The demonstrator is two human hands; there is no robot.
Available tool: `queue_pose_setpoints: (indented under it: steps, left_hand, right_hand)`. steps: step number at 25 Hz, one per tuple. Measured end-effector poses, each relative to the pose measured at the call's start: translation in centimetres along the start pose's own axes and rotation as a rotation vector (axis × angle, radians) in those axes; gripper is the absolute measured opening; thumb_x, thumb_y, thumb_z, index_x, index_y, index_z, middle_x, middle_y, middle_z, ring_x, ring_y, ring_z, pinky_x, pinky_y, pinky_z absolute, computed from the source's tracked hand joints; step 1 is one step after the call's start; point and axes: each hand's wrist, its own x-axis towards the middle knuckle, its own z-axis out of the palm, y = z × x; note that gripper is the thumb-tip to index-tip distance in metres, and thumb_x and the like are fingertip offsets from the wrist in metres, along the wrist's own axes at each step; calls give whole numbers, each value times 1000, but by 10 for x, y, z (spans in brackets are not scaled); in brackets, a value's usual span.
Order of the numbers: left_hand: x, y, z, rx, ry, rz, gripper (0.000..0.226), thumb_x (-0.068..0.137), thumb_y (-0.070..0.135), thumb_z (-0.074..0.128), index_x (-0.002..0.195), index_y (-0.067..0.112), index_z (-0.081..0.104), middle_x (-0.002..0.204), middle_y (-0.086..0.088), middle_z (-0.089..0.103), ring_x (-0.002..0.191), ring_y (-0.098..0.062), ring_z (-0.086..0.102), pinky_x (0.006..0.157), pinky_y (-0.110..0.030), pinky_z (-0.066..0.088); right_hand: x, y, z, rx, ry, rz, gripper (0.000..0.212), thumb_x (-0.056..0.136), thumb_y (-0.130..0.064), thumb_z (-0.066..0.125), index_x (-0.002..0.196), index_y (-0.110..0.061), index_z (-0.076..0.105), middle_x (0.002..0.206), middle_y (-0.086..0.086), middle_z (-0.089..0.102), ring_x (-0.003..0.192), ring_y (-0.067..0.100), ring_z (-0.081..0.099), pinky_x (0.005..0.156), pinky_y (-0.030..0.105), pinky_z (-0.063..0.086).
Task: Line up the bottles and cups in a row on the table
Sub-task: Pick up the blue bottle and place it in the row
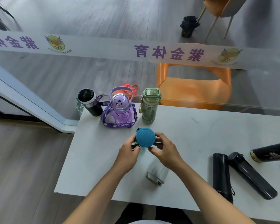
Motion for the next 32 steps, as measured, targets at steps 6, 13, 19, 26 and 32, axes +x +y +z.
queue_pose_setpoints:
  steps: [6,13,19,26,32]
  left_hand:
    - [45,66,62,-55,-91,-12,49,95,4,49,140,22,46,135,8,55,115,-11,57,101,-30,46]
    - [113,109,106,0,-75,-47,50,95,8,47,142,25,41,141,-1,53,112,-19,60,101,-46,50]
    - [134,121,117,-41,-5,-109,50,97,5,46,144,19,39,139,-3,54,110,-17,55,97,-39,48]
    - [139,112,123,5,-9,-147,55,96,9,46,148,22,35,150,3,46,120,-23,55,106,-52,45]
    - [117,91,118,31,23,-195,51,97,11,45,146,23,38,144,2,50,112,-16,54,92,-33,49]
  right_hand:
    - [34,31,-84,65,78,44,54,84,-16,78,131,-21,53,123,1,68,112,12,66,102,38,53]
    - [102,50,-148,129,59,88,56,87,-15,74,137,-23,51,133,4,65,119,18,63,103,41,52]
    - [129,51,-160,138,7,68,57,88,-14,74,138,-28,50,135,2,63,121,17,61,103,39,50]
    - [134,59,-161,132,-45,54,57,90,-15,72,139,-29,48,137,2,61,121,15,60,103,38,49]
    - [111,66,-159,71,25,138,53,93,-20,66,142,-24,45,133,6,61,115,19,62,96,36,53]
